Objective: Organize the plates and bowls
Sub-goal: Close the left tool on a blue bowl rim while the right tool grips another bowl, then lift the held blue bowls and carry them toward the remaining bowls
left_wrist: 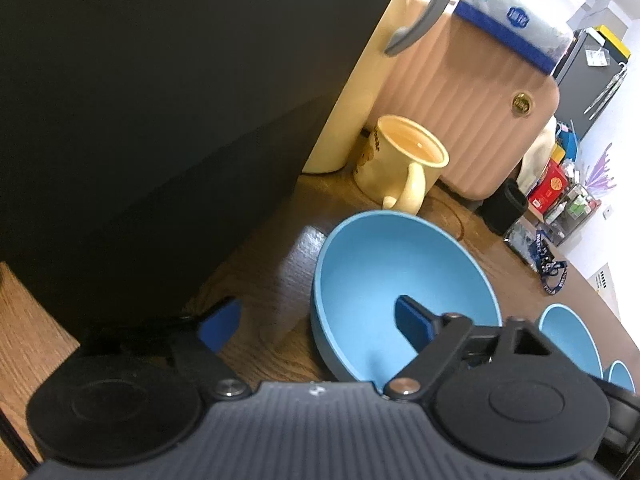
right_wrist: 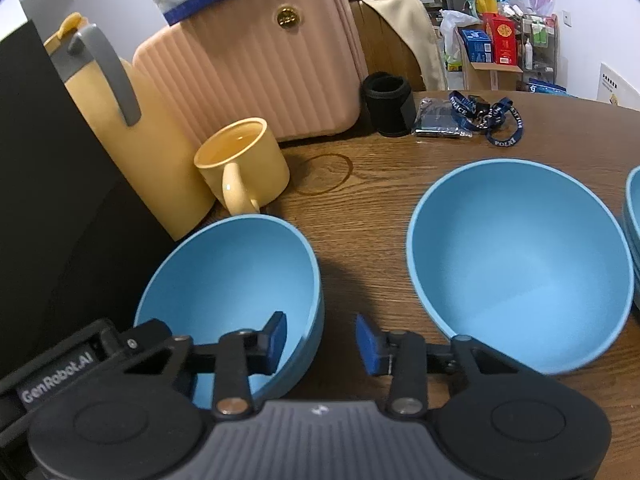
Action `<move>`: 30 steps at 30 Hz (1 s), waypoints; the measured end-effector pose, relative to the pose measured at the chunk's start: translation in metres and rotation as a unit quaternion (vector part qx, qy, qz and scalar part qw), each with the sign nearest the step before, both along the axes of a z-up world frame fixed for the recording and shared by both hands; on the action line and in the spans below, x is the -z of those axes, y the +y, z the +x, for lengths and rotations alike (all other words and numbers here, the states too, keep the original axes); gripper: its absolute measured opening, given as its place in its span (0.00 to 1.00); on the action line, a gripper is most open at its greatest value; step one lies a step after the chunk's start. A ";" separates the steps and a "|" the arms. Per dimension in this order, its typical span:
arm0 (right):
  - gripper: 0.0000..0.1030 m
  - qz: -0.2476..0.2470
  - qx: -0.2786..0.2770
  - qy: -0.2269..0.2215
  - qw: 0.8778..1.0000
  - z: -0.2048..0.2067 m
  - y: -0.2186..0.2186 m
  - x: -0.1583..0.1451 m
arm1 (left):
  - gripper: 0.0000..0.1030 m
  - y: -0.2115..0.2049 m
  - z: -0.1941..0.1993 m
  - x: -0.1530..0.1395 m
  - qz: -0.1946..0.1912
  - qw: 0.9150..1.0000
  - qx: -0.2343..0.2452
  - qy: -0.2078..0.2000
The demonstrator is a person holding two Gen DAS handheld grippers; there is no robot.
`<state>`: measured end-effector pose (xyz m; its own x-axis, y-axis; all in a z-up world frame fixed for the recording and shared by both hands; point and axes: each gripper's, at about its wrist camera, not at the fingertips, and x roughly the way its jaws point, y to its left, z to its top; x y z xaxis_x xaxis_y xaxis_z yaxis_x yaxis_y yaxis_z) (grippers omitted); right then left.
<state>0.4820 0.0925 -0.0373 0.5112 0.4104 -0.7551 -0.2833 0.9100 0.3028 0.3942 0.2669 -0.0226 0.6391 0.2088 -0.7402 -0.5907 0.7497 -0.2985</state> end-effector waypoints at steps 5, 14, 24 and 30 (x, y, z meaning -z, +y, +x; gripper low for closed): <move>0.22 -0.014 -0.007 -0.003 1.000 0.005 0.009 0.005 | 0.54 0.007 0.005 0.011 -0.024 1.000 0.010 0.008; 0.15 -0.029 -0.011 -0.002 1.000 0.019 0.021 0.014 | 0.38 0.014 0.009 0.019 -0.033 0.999 0.013 0.006; 0.07 -0.044 -0.014 -0.009 0.999 0.021 0.028 0.017 | 0.14 0.012 0.015 0.022 -0.023 0.999 0.026 0.004; 0.07 -0.047 -0.020 -0.023 0.998 0.012 0.028 0.011 | 0.13 0.012 0.010 0.019 -0.017 1.000 0.021 -0.001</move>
<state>0.4945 0.1204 -0.0484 0.5305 0.3605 -0.7672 -0.3326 0.9210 0.2028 0.4039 0.2785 -0.0416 0.6487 0.1567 -0.7448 -0.5578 0.7636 -0.3252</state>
